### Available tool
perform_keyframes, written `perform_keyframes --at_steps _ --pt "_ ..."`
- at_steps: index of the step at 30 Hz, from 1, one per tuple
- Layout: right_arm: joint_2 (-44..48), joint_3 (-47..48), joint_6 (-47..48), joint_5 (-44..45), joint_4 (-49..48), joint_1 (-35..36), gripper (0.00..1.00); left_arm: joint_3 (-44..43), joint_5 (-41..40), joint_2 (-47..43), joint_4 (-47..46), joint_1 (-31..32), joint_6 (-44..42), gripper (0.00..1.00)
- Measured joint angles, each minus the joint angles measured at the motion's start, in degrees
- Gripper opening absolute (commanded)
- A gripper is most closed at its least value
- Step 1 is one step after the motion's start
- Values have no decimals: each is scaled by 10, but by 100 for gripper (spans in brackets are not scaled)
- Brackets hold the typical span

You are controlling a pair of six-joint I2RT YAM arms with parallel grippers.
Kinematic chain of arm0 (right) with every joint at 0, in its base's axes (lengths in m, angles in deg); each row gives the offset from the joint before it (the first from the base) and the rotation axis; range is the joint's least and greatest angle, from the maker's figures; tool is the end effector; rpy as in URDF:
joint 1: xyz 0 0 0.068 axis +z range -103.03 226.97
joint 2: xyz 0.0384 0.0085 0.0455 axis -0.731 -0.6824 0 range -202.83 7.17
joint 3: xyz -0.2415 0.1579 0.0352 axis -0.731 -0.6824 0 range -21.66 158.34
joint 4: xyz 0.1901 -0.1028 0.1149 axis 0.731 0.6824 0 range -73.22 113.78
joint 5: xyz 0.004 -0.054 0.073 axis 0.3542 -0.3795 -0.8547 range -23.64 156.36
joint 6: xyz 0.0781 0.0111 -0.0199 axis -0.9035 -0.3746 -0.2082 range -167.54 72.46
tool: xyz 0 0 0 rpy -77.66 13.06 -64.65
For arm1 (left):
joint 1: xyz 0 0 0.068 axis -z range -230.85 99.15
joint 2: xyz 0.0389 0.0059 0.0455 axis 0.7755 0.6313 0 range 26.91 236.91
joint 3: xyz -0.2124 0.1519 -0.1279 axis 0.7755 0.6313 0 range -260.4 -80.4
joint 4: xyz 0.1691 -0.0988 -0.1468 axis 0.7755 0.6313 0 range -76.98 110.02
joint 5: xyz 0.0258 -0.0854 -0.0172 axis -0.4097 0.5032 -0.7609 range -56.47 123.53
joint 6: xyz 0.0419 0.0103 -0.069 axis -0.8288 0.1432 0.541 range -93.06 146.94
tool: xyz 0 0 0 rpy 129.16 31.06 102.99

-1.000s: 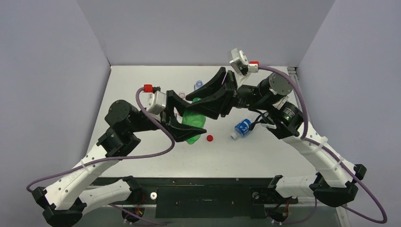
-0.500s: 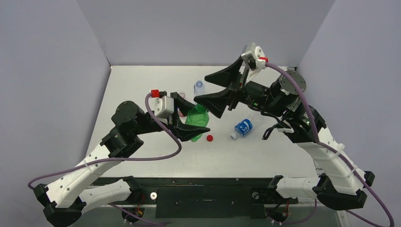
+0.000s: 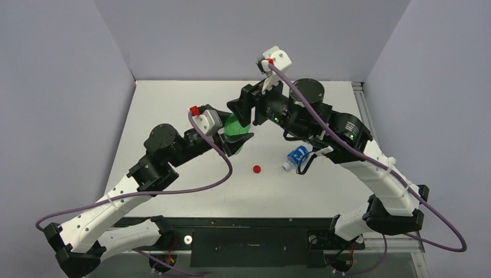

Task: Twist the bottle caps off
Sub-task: Unscrew the bottle cap from the plastic bottle.

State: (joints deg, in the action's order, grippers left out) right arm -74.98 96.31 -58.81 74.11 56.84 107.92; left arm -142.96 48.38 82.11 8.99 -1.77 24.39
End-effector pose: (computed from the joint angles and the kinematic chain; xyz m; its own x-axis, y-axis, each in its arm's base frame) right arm 0.1413 0.2348 0.5642 -0.1915 0.0536 -0.9800 -0.7785 0.5998 0.1849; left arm 0.1275 -0.1748 0.4621 0.1691 -0.1295 -0.9770 0.8883 0.4494 0.0942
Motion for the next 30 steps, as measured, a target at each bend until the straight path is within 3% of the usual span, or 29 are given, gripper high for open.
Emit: perform_keyframes --at_steps 1,5,8,11,16,20,25,30 --pt "-6 0 -3 4 5 0 50 2 -9 0 1 0 -2 1" --pt "-17 0 -8 15 19 4 26 7 -28 0 6 0 -7 1" --pt "-17 0 -17 12 20 8 16 9 -32 0 6 0 -9 1" --pt "-17 -1 -20 10 17 7 1 9 -34 0 5 0 -9 1" --pt "-3 -29 -20 -20 -8 -6 0 9 -35 0 6 0 -4 1" --pt "37 -94 -16 -143 -59 -49 0 9 3 0 7 0 34 1" --pt "90 -156 5 -351 -112 -89 0 3 141 0 -9 -2 118 0" --pt "112 -158 23 -517 -152 -92 3 -27 273 0 -26 11 173 0"
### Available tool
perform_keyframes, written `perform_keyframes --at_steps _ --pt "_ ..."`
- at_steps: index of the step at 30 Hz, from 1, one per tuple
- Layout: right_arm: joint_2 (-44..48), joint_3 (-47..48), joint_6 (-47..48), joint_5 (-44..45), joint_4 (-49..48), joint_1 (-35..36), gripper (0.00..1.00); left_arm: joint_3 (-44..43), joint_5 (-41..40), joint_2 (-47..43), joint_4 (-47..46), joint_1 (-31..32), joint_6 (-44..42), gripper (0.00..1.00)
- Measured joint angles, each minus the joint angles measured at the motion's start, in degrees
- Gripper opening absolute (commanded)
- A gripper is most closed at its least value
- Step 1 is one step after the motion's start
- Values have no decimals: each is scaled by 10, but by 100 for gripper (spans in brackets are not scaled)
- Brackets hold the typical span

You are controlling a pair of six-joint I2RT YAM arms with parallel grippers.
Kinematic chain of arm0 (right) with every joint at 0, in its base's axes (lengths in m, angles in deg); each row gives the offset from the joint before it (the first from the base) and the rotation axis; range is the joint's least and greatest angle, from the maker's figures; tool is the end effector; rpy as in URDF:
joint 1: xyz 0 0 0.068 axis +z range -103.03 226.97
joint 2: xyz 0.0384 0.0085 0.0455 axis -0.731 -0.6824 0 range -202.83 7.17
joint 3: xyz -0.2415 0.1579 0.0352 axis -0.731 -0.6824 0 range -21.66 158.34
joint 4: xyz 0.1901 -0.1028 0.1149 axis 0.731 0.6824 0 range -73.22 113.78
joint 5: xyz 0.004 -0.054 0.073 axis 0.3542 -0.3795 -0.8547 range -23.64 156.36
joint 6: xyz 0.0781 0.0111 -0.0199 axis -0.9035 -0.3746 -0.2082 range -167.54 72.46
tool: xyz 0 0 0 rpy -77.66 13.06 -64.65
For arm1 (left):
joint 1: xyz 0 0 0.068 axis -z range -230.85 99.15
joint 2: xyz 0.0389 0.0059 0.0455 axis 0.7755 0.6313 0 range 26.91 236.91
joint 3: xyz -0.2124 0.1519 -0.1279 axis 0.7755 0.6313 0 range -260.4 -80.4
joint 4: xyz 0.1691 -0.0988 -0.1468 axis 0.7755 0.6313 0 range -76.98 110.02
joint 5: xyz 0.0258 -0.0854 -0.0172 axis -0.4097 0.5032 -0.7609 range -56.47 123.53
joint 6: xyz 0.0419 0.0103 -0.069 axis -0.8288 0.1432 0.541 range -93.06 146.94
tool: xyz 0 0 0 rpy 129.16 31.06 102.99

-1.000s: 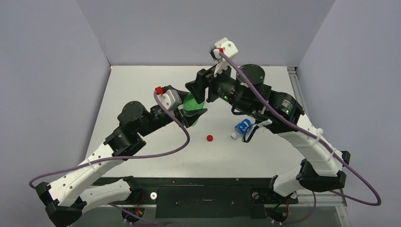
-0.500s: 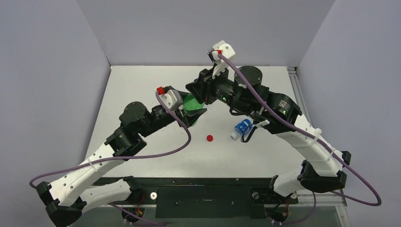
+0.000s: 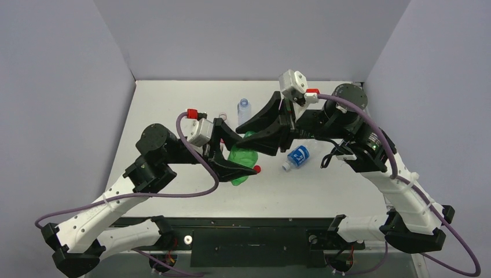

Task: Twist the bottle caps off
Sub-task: Unscrew the bottle cap from the plastic bottle.

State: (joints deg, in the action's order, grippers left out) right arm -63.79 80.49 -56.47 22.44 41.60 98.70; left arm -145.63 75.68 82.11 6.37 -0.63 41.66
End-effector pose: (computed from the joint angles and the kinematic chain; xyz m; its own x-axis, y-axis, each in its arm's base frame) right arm 0.0948 0.1991 0.5633 -0.0860 0.0714 -0.9937 -0.9911 -0.1075 0.0780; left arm 0.0869 -0.1786 0.4804 -0.0716 -0.2085 -0.9754 0.9955 -0.0751 -0.0570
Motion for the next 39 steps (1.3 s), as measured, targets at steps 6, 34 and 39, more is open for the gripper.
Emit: perform_keyframes --at_steps 6,34,39 --pt "3 -4 9 -24 -2 -4 77 -5 38 2 0 5 5 0" --pt "-146 176 -55 473 139 57 47 26 -377 7 22 7 -232 0" --pt "-146 179 -55 476 150 57 38 28 -387 7 22 7 -234 0"
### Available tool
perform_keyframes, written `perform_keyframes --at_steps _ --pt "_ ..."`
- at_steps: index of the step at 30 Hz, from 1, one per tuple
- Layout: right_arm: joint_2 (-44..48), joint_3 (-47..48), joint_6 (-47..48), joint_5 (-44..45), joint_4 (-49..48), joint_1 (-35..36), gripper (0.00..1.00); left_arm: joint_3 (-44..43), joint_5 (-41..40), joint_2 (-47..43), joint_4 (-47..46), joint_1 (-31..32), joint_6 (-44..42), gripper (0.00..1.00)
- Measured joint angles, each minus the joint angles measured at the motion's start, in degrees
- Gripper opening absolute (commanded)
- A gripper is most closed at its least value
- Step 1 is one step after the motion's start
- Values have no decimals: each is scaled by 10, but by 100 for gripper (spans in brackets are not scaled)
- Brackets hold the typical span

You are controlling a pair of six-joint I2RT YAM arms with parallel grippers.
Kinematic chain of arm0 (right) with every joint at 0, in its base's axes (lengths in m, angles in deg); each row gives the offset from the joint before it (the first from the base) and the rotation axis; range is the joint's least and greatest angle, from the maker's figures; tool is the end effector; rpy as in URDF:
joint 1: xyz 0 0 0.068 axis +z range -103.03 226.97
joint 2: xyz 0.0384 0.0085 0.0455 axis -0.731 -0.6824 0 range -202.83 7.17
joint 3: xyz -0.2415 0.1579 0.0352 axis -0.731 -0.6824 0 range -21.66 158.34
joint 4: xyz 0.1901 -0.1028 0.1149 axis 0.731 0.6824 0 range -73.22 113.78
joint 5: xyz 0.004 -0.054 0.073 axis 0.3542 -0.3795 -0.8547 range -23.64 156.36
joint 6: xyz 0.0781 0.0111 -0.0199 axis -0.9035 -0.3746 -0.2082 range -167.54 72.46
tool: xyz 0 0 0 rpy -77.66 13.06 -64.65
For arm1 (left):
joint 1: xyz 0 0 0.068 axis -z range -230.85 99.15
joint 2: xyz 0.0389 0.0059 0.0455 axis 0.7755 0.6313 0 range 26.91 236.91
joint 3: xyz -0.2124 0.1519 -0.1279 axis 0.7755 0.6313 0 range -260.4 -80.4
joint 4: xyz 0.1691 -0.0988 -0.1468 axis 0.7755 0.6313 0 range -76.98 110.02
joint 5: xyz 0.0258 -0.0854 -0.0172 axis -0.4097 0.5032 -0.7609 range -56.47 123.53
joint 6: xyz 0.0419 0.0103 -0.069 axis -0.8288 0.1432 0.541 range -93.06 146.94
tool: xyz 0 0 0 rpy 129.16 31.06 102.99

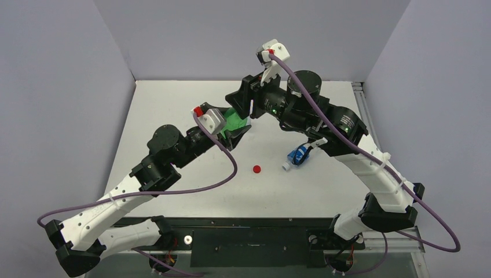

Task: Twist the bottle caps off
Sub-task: Unscrew the bottle cap from the plastic bottle.

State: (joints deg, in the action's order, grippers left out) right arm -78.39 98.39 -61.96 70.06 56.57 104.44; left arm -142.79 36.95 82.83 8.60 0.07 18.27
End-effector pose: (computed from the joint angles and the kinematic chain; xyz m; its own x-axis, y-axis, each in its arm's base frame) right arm 0.1625 0.2463 0.5598 -0.2488 0.0717 -0.9659 -0.7691 0.5915 0.2420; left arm 0.1368 -0.1753 0.4600 0.2402 -0.0572 -0.9690 0.7846 0.5992 0.1591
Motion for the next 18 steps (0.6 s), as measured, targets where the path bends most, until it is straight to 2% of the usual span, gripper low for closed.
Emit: perform_keyframes --at_steps 1,5,8,10,13,15,18 --pt "0 0 -2 -1 2 0 37 0 -1 0 0 0 0 0" --pt "0 0 -4 0 3 3 44 1 -3 0 2 0 0 0" --pt "0 0 -2 0 7 3 39 1 -5 0 2 0 0 0" --pt "0 0 -2 0 9 3 29 1 -6 0 2 0 0 0" --pt "0 0 2 -4 9 6 5 1 -7 0 5 0 1 0" --pt "0 0 3 -6 10 5 0 1 -6 0 5 0 4 0" --pt "4 -2 8 -24 9 0 0 1 1 0 5 0 13 0"
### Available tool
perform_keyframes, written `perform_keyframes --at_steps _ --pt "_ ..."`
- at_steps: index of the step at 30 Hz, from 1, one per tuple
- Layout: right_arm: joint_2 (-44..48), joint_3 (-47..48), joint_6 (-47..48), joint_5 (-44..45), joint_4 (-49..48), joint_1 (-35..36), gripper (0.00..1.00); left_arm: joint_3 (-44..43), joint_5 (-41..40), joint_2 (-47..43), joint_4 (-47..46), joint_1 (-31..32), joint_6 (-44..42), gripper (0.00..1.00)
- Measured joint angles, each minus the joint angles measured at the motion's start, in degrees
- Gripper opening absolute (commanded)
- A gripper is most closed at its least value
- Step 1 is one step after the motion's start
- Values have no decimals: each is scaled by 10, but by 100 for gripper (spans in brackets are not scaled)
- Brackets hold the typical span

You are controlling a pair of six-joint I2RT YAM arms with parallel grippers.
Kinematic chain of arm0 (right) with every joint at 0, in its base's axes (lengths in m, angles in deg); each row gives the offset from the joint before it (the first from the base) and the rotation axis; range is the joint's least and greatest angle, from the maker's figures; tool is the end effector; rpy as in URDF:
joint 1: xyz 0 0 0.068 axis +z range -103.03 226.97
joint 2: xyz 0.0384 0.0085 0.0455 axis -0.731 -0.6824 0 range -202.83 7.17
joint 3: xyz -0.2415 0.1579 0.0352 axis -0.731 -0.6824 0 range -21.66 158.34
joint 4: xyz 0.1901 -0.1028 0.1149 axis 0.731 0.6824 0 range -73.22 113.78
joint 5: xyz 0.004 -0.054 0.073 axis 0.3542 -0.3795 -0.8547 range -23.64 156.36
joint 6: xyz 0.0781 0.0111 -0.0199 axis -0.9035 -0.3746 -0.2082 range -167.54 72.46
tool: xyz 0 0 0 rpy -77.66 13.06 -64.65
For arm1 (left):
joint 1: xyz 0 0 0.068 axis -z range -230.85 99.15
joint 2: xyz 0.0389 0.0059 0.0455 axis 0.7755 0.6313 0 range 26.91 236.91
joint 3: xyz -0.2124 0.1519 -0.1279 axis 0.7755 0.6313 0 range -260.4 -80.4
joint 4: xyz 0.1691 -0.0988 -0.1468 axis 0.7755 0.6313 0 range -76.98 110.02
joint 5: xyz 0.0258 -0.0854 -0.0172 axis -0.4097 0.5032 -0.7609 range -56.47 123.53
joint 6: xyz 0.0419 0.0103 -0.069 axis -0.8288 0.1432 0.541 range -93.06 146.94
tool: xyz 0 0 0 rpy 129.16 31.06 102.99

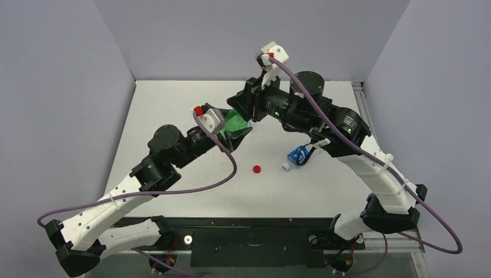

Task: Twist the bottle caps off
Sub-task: Unscrew the bottle cap from the plastic bottle.

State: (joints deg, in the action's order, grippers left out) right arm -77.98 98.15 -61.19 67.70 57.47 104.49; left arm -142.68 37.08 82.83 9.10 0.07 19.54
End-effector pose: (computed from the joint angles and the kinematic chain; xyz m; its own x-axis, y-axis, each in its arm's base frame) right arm 0.1585 0.2458 0.5583 -0.2506 0.0452 -0.9670 -0.7942 0.5616 0.2321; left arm 0.1370 -0.1757 0.4580 0.2164 -0.0626 -0.9743 0.7920 0.5949 0.1377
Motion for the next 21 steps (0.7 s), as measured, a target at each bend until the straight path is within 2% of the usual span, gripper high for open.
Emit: perform_keyframes --at_steps 2,5,13,18,20,21 --pt "10 -11 7 -30 -3 -9 0 0 16 0 0 0 13 0" --pt "42 -46 29 -123 -17 -31 0 0 69 -2 -3 0 46 0" --pt "103 -72 79 -389 -38 -55 0 -27 318 -5 -29 0 160 0" --pt "127 -127 67 -524 -117 -73 0 -43 410 1 -28 0 198 0" --pt "134 -145 56 -544 -135 -83 29 -43 421 4 -25 0 204 0" --pt "134 -148 52 -547 -139 -86 54 -43 421 4 -25 0 205 0"
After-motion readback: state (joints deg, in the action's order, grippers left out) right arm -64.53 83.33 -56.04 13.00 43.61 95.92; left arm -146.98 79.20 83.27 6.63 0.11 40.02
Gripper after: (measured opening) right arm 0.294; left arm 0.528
